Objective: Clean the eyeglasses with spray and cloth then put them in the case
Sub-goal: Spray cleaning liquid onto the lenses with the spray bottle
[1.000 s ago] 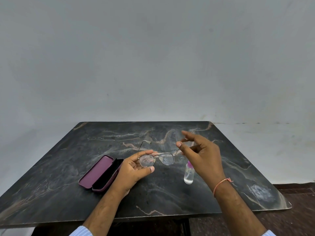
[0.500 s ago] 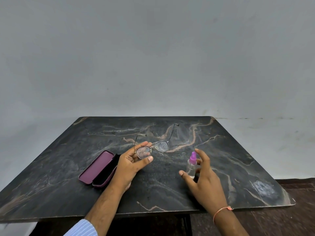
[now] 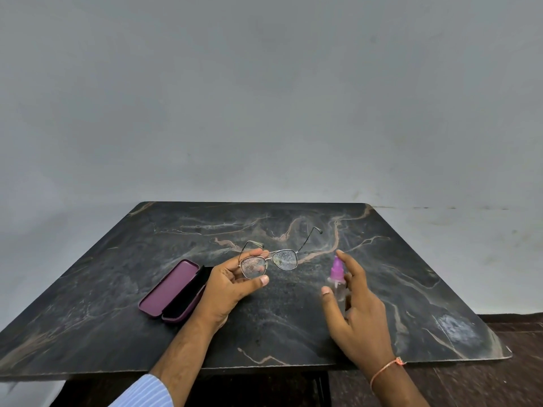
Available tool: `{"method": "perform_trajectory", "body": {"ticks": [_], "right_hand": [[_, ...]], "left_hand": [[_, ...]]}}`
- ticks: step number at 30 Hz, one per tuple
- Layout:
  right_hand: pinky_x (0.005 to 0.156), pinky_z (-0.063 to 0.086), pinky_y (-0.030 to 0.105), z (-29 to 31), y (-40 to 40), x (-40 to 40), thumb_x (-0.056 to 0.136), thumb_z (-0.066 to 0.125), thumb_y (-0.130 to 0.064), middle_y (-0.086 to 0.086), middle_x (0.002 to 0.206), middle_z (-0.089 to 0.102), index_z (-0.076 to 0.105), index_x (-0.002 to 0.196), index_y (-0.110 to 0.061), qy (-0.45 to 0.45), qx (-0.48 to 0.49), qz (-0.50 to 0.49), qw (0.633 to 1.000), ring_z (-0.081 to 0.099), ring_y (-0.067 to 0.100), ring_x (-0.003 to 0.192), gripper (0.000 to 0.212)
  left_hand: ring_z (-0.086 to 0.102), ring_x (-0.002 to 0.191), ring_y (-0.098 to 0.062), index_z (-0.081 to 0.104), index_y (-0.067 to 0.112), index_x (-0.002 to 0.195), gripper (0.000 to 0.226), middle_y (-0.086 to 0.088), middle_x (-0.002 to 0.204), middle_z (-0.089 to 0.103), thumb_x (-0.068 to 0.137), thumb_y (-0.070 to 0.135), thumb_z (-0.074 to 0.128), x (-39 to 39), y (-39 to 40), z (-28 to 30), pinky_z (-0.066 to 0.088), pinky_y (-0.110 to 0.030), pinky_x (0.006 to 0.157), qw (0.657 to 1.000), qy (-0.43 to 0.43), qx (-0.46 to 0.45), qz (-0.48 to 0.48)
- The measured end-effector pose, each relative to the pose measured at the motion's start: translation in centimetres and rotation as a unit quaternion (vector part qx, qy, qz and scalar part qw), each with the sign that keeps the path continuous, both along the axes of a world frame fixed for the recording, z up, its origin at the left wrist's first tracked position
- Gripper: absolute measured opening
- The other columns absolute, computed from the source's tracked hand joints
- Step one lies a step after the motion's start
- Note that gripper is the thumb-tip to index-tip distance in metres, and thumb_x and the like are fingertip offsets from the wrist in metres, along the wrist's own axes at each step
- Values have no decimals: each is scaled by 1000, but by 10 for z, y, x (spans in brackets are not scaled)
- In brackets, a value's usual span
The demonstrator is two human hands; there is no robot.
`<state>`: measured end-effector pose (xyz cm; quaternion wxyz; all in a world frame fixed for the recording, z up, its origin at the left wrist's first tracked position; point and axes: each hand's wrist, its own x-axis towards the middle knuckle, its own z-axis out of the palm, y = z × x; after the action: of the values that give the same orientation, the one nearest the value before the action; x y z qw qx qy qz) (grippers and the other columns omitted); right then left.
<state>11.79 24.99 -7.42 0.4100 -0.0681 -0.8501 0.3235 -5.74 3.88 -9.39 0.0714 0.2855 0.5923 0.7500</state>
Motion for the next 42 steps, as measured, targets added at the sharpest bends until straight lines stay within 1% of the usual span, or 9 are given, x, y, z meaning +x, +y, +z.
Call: {"method": "perform_trajectory", "body": {"ticks": [3, 8, 12, 17, 19, 22, 30, 38, 42], "right_hand": [[53, 39, 11, 12, -9, -3, 93, 56, -36, -13, 76, 63, 47, 151, -51, 27, -3, 14, 1000, 58, 14, 54, 61], [52, 36, 12, 27, -18, -10, 91, 55, -33, -3, 71, 58, 45, 142, -62, 22, 25, 34, 999, 51, 15, 52, 59], [49, 36, 16, 29, -21, -18, 90, 57, -35, 1, 62, 55, 48, 135, -61, 15, 18, 45, 999, 48, 17, 46, 54], [46, 33, 14, 31, -23, -24, 89, 57, -36, -6, 65, 57, 55, 134, -42, 4, 11, 24, 1000, 47, 15, 45, 45], [47, 35, 14, 31, -25, -24, 90, 57, -36, -4, 67, 59, 54, 138, -43, 2, 14, 26, 1000, 51, 17, 48, 48], [50, 37, 12, 32, -31, -18, 92, 58, -37, -9, 55, 48, 53, 144, -43, -7, 27, 28, 999, 53, 12, 53, 53], [53, 32, 11, 25, -55, -19, 89, 59, -36, -19, 54, 45, 58, 141, -41, -43, 31, 72, 996, 53, 7, 53, 52], [50, 33, 12, 17, -51, -24, 92, 60, -35, -9, 56, 50, 55, 140, -43, -14, 22, 66, 997, 53, 13, 51, 49], [48, 39, 15, 4, -24, -12, 96, 62, -41, -15, 75, 66, 46, 150, -49, -12, 2, 37, 999, 60, 14, 54, 57]], "left_hand": [[79, 124, -17, 81, 17, 134, 58, -5, 135, 82, 80, -2, 94, -1, -1, -2, 60, -23, 103, 1000, 4, 4, -4], [78, 128, -18, 81, 13, 133, 56, -6, 134, 83, 83, -8, 92, -3, 0, -6, 60, -25, 107, 1000, 18, 2, -4], [78, 128, -17, 83, 22, 131, 55, -2, 134, 83, 79, 8, 96, -1, 0, -3, 59, -21, 104, 1000, 20, 7, -11], [76, 131, -17, 82, 26, 133, 56, 0, 137, 81, 80, 17, 97, -2, 0, -3, 60, -22, 104, 1000, 22, 3, -15], [76, 131, -17, 82, 27, 133, 56, 0, 137, 82, 80, 18, 97, -2, 0, -3, 60, -22, 104, 1000, 17, 6, -14], [78, 127, -17, 83, 26, 131, 56, -2, 134, 83, 78, 16, 98, -2, 0, -3, 60, -21, 103, 1000, 10, 15, -15], [77, 128, -23, 81, 23, 133, 56, -6, 135, 82, 79, 16, 97, 1, 0, -2, 60, -27, 104, 1000, 19, 11, -21], [78, 128, -19, 82, 19, 132, 54, -6, 134, 83, 84, -4, 92, 0, 0, -3, 60, -22, 102, 999, 17, 12, -27], [77, 126, -15, 83, 28, 131, 55, -1, 135, 82, 80, 13, 97, 0, 0, -1, 61, -23, 101, 1000, 15, 6, -11]]}}
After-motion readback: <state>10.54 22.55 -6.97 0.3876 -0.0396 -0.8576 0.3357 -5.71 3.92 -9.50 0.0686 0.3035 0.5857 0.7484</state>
